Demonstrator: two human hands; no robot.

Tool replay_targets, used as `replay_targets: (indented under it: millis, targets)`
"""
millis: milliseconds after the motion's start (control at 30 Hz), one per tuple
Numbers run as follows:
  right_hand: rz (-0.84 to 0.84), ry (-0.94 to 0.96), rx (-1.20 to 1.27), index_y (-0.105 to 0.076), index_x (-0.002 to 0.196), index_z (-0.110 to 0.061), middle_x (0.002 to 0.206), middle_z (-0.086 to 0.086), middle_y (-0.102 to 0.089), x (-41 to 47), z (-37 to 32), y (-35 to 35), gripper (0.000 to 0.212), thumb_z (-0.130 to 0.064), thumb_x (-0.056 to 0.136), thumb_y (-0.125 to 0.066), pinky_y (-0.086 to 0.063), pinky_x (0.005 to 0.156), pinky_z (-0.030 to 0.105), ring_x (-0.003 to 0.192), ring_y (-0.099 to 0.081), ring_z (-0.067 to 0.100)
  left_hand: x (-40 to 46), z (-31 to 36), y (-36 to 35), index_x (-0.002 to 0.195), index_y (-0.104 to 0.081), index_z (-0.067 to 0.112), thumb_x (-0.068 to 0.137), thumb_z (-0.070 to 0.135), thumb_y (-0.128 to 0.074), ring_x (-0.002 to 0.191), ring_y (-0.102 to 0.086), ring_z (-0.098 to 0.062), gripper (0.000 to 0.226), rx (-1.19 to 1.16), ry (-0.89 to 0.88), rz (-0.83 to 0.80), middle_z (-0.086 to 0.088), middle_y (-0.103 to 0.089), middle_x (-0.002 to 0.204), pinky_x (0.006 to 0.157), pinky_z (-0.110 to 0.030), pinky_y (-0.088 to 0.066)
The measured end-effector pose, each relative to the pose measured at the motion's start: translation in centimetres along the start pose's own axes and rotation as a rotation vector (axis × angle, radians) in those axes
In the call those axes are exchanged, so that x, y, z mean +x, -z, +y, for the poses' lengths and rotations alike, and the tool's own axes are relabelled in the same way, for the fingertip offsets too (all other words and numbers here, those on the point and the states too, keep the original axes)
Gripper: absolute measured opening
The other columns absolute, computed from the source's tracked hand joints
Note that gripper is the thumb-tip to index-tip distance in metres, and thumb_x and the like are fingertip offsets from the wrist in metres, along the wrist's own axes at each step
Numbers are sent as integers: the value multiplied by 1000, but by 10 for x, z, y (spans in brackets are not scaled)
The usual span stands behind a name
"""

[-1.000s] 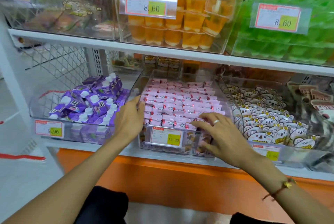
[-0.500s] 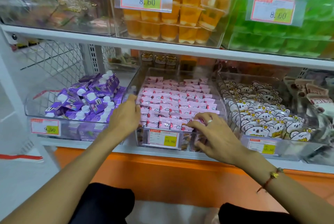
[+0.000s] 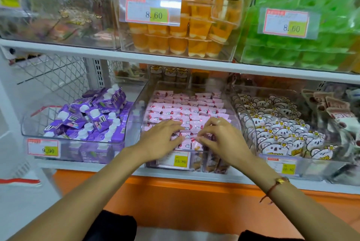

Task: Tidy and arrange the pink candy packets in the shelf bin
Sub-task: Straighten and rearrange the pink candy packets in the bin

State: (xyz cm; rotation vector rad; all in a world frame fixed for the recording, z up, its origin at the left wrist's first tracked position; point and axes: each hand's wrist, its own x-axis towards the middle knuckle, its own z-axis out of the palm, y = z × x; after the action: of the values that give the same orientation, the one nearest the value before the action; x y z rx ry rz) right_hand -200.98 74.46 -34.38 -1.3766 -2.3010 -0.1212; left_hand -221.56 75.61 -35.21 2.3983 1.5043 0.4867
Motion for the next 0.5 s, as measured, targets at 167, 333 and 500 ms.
replay_targets:
  millis: [167, 333, 500]
  targets:
    - [-20, 15, -7, -71, 104, -23, 95, -2, -64, -2, -7, -4, 23, -37, 91, -59, -32, 65, 26, 87, -59, 18, -3, 2, -4, 140, -43, 26, 100, 38, -39, 136, -33, -11, 42, 33, 12, 31, 11, -29, 153, 107, -29, -28]
    - [-1, -26, -26, -67, 99, -19, 97, -1, -62, -9, -10, 0, 20, -33, 94, -55, -32, 68, 25, 90, -56, 18, -6, 5, -6, 138, -46, 25, 100, 36, -38, 137, -33, -13, 40, 20, 4, 83, 8, -32, 152, 108, -30, -25]
    - [25, -26, -28, -67, 98, -17, 101, 0, -63, -12, -8, 12, 19, -30, 93, -55, -44, 77, 32, 101, -51, 19, 3, 9, 1, 126, -57, 23, 99, 34, -41, 126, -45, -18, 33, -26, 6, 188, 3, -52, 137, 101, -34, -35]
